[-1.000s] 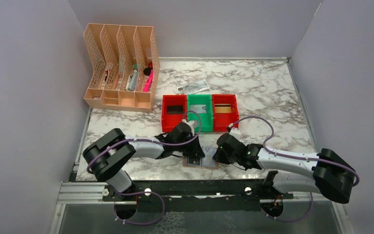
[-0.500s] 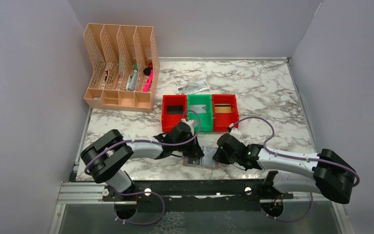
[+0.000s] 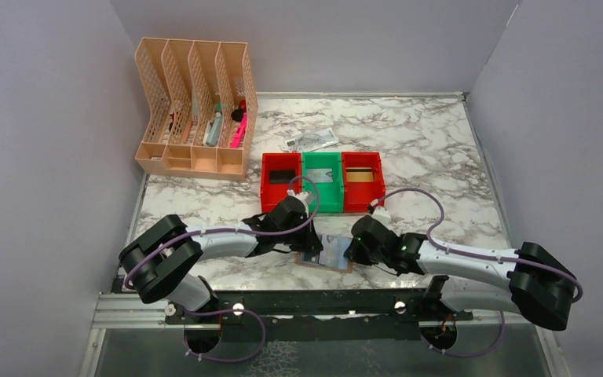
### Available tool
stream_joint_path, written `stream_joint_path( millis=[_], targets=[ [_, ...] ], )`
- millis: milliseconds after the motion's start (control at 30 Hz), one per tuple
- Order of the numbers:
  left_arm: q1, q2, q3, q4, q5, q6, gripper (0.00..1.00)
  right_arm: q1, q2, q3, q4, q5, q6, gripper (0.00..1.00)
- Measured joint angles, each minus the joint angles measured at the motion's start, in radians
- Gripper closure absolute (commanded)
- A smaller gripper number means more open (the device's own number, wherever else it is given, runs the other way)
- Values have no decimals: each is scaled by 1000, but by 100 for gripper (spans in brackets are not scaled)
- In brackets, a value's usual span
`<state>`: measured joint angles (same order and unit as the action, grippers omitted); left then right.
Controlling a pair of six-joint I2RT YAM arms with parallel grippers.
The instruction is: Take the credit cards out of the card holder
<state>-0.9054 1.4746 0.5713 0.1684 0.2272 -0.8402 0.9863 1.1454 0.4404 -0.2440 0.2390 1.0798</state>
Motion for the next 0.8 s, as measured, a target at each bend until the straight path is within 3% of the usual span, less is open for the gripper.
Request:
stream_joint_path(
  millis=[333, 600, 800],
  targets=[
    [0, -12, 1, -21, -9, 13, 100, 0, -117, 37, 4, -42, -84, 71],
    [0, -12, 2, -17, -6, 14, 90, 0, 19, 61, 61, -65, -82, 71],
    [0, -10, 2, 10, 18, 10, 75, 0, 70, 3, 133, -80, -27, 72]
  ],
)
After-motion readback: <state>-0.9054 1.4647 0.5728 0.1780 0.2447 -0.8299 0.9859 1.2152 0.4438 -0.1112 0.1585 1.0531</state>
